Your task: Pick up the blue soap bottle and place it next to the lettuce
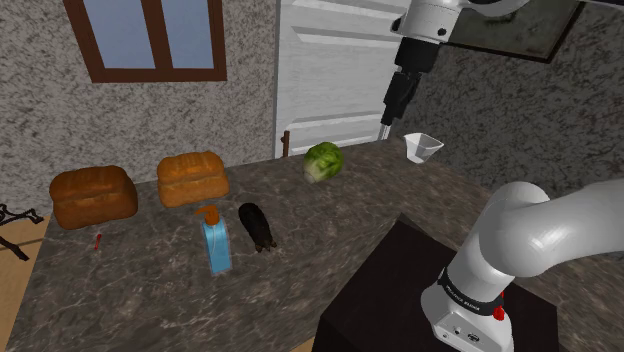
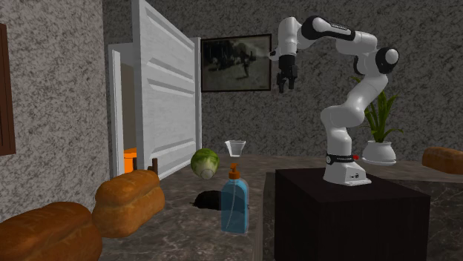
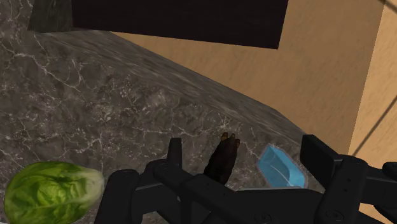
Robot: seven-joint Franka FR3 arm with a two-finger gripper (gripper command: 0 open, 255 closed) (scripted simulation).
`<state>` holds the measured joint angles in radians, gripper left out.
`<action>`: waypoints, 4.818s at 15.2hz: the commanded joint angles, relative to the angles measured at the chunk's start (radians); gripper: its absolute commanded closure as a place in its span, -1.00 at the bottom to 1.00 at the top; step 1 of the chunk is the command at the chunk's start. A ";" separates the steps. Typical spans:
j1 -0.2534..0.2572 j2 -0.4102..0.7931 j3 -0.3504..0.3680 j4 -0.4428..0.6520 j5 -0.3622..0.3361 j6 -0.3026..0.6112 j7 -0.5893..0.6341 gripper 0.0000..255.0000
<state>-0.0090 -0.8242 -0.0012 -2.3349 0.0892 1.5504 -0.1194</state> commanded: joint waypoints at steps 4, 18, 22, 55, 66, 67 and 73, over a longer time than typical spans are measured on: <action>0.007 0.007 0.057 -0.068 0.036 0.099 0.065 -1.00; 0.022 0.270 0.353 -0.194 0.148 0.604 0.375 -1.00; -0.002 0.408 0.446 -0.169 0.125 0.746 0.485 -1.00; 0.100 1.310 0.462 0.336 -0.761 1.054 1.397 -1.00; 0.100 1.310 0.463 0.336 -0.761 1.054 1.397 1.00; 0.094 1.300 0.470 0.335 -0.751 1.046 1.388 1.00; 0.063 1.243 0.512 0.334 -0.688 0.997 1.337 1.00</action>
<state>0.0585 0.4270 0.5040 -2.0039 -0.6097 2.5566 1.2263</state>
